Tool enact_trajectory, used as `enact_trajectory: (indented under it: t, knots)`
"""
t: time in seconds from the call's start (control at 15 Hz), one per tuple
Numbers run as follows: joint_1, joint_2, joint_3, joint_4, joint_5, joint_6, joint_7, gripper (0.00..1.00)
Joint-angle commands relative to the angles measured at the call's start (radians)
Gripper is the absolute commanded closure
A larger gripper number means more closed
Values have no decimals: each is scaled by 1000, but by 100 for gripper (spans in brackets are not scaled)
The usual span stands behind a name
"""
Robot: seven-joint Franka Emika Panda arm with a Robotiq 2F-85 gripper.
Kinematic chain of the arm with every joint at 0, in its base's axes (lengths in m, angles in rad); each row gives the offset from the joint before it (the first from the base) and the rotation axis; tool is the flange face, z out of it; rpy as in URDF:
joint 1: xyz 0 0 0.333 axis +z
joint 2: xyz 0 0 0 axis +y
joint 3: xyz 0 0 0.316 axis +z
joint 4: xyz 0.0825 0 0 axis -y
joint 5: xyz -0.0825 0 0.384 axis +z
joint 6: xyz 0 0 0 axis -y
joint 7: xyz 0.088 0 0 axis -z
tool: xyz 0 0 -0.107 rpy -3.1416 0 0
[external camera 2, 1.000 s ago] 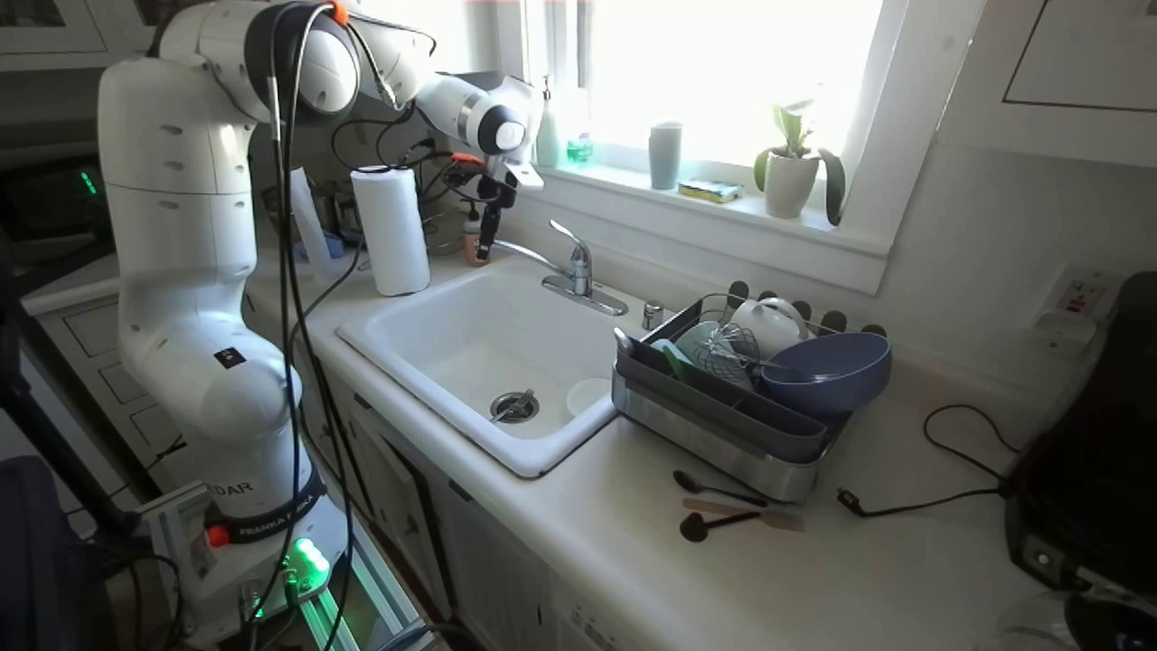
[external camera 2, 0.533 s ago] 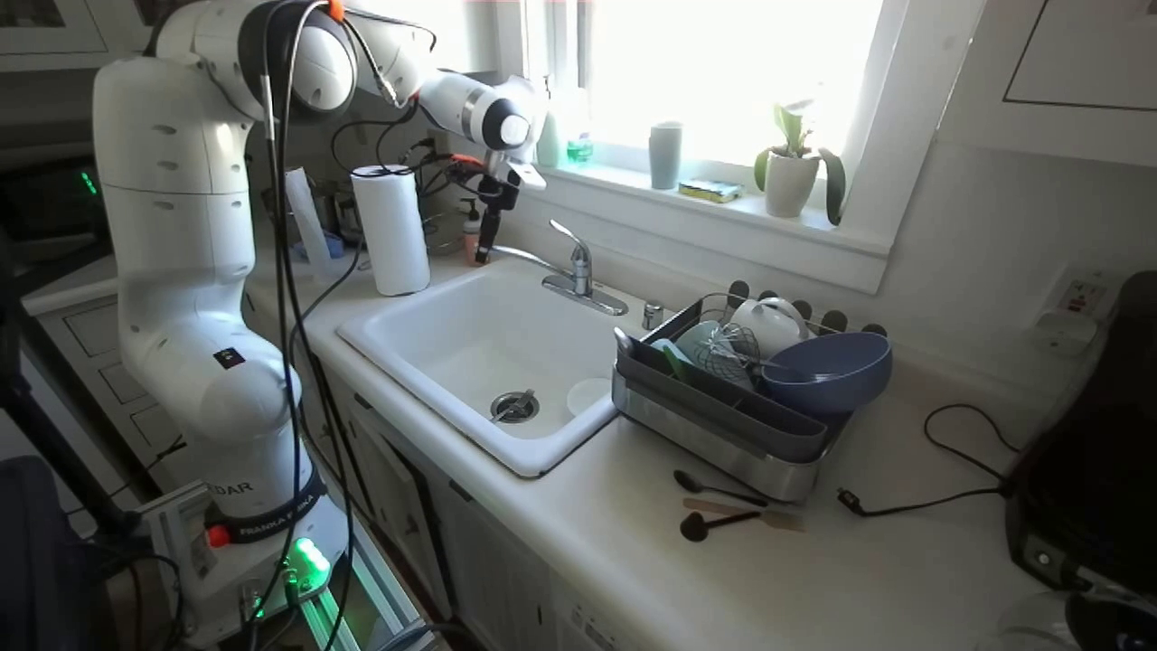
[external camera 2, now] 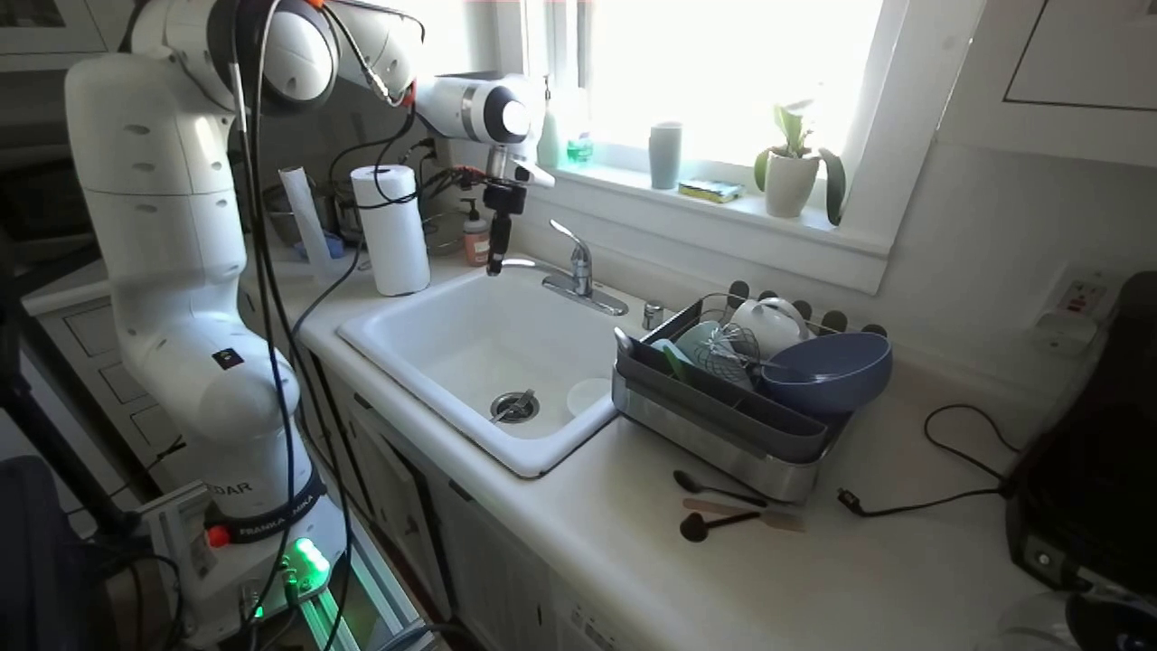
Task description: Turn the faucet to the right then place the orange bottle next to it
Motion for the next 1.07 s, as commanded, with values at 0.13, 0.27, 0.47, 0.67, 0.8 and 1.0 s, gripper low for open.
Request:
enact_trajectory:
  t: [0.13,0.27,0.47,0.67,0.8,1.0]
  knots:
    - [-26,-68,-17,-87,-130,34,-39,0]
    - [-27,-70,-10,-90,-147,46,-52,0]
    - [-30,-72,-16,-96,-216,55,-38,0]
    - [-44,-81,-32,-114,-281,80,5,0]
    - [-58,-84,-43,-125,-304,107,28,0]
    - [-85,-87,-65,-136,-323,175,66,0]
